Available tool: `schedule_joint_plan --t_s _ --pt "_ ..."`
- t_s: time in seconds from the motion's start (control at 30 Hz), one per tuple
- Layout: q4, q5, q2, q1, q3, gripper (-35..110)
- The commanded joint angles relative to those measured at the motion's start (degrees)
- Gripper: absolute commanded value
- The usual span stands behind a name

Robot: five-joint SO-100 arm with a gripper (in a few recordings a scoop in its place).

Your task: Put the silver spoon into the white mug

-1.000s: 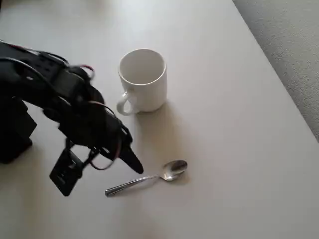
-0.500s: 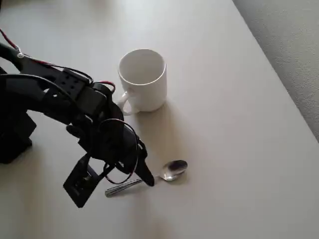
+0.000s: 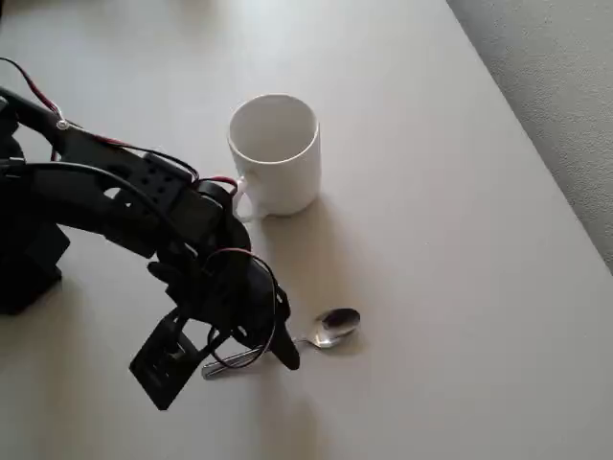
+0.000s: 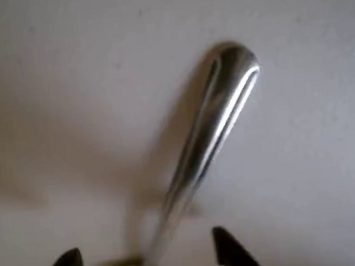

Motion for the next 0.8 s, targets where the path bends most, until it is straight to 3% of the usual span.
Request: schedule_joint_plan --t_s 0.0,0.33,0.5,0.63,0.77 --pt "1.49 0.53 -1.14 1.23 -5.89 24" --pt "5.62 0.35 -6.06 1.93 -13.27 18" --pt "9.58 -0.09 -9.93 2.20 -18.81 -1" --pt "16.08 -0.26 -16.26 2.64 -28.30 -2" --pt "16.35 -0.62 -16.70 3.43 -29.71 -2"
